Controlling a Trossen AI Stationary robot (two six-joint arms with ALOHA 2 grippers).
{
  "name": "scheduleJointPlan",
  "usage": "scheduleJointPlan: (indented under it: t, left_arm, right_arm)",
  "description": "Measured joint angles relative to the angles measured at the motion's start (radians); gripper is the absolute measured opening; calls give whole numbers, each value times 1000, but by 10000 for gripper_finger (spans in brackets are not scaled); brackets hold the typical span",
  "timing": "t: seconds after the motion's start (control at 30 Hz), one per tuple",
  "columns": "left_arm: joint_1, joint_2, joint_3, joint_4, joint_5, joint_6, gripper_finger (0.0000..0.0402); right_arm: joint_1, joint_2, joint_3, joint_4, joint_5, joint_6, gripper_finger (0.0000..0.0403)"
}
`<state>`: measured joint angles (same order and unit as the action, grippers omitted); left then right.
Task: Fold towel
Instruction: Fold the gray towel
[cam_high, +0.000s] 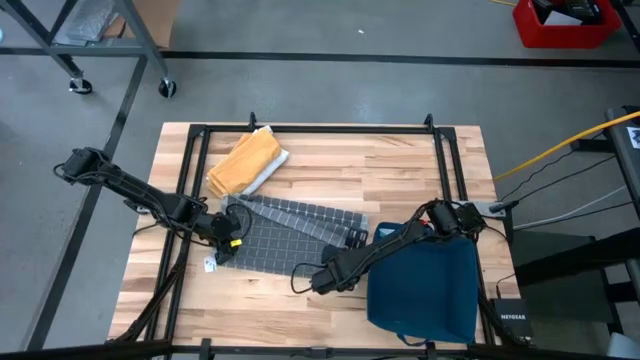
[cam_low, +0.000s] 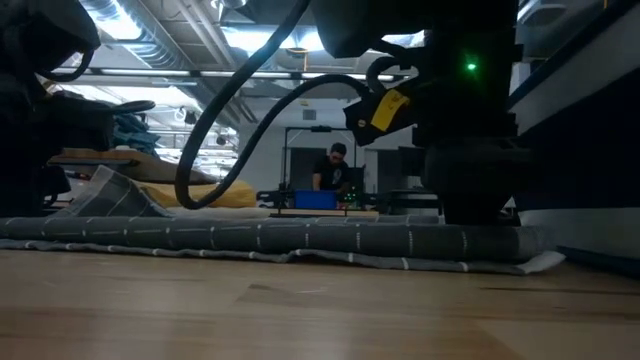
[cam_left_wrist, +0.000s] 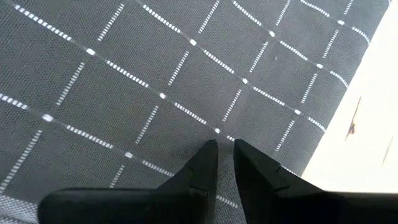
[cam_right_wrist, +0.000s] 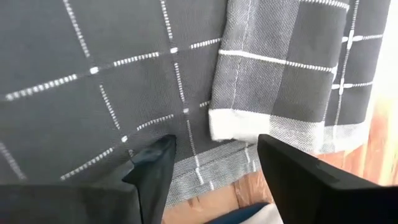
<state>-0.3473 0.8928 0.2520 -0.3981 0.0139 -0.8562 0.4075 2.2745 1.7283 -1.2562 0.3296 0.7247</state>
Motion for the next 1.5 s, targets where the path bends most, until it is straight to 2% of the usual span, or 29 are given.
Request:
scheduleJointPlan:
  t: [0.23, 0.53, 0.83, 1.03, 1.27, 1.5]
  left_arm:
    - [0, 0, 0, 0, 0, 0, 45]
    - [0, 0, 0, 0, 0, 0, 45]
    - [0, 0, 0, 0, 0, 0, 45]
    - [0, 0, 0, 0, 0, 0, 45]
    - [0, 0, 0, 0, 0, 0, 45]
    - [0, 0, 0, 0, 0, 0, 45]
  right_arm:
    - [-3, 4, -5, 16, 104, -1, 217]
    - [-5, 4, 39, -54, -18, -18, 191]
    - [-11, 4, 67, -75, 42, -23, 169]
    - [-16, 3, 67, -73, 44, -25, 168]
    - [-16, 2, 3, -14, 12, -26, 168]
    - [-16, 2, -1, -27, 72, -24, 168]
